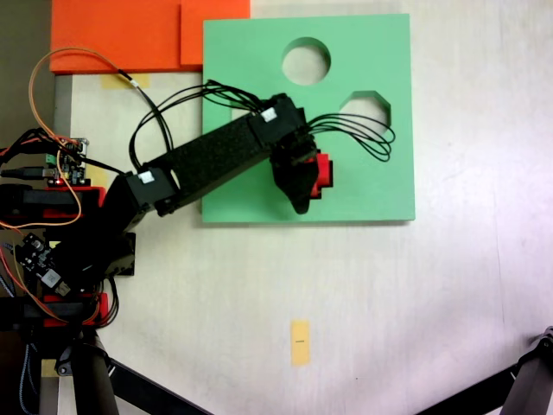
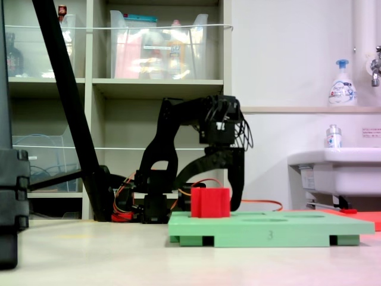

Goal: Put the cross columnar block into the corresponding hole

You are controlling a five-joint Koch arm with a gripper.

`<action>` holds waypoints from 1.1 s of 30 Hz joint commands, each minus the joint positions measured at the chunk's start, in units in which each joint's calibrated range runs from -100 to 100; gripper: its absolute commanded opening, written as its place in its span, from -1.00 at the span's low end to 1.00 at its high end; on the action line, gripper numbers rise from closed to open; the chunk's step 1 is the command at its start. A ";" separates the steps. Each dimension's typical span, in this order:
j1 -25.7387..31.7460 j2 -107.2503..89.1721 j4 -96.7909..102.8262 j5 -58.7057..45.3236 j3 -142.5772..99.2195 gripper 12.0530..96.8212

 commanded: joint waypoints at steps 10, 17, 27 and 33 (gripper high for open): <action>0.29 -44.49 -1.40 -9.91 -0.04 0.78; -3.13 -73.55 -0.44 -21.20 -0.64 0.71; -13.87 -94.63 16.41 -36.14 -22.77 0.09; -14.75 -109.44 49.44 -45.76 -66.74 -0.08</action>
